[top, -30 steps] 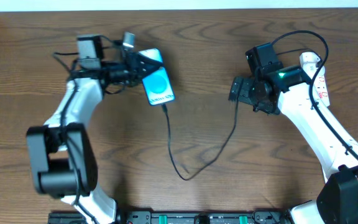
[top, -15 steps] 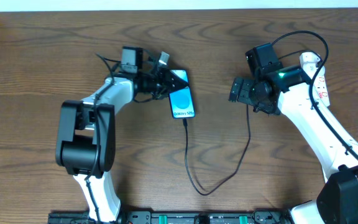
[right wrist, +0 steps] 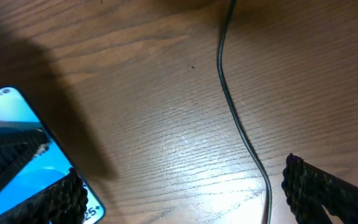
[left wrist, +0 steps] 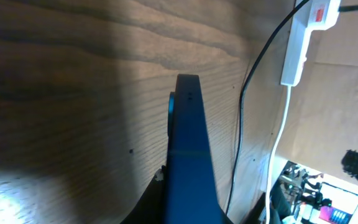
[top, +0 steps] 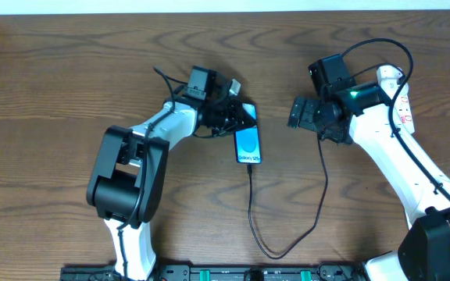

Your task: Plug charger to phone and switch on socket

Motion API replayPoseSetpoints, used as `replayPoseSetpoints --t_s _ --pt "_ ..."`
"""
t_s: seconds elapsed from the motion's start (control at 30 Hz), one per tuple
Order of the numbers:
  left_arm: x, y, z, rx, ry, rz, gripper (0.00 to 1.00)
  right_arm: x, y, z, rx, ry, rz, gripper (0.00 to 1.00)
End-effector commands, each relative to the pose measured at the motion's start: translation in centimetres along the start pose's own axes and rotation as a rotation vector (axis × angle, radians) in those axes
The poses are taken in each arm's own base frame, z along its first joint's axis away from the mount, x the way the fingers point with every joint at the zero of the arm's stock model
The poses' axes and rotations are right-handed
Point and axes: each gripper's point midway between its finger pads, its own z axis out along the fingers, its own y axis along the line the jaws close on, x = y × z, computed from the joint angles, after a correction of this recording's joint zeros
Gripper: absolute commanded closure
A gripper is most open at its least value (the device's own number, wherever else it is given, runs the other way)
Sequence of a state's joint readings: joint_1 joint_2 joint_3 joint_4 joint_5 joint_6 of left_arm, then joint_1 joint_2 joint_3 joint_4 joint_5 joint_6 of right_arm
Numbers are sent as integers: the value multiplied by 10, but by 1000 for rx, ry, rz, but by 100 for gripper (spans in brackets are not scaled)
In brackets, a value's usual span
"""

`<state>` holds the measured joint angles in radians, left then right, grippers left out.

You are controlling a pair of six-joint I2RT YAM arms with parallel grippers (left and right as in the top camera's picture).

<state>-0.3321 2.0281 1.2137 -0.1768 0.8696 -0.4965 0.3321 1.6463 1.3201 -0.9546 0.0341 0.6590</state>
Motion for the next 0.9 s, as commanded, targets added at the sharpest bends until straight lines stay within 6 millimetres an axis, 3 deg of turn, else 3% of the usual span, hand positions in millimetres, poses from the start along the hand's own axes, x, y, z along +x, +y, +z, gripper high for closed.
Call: replayPoseSetpoints --t_s 0.0,0.3,0.87 --pt "9 5 13 -22 30 4 93 -5 1 -7 -7 -33 10 1" --pt "27 10 36 -50 82 -2 92 -5 2 -7 -8 -34 16 1" --pt "15 27 36 -157 0 -138 93 -2 3 -8 -5 -27 13 1"
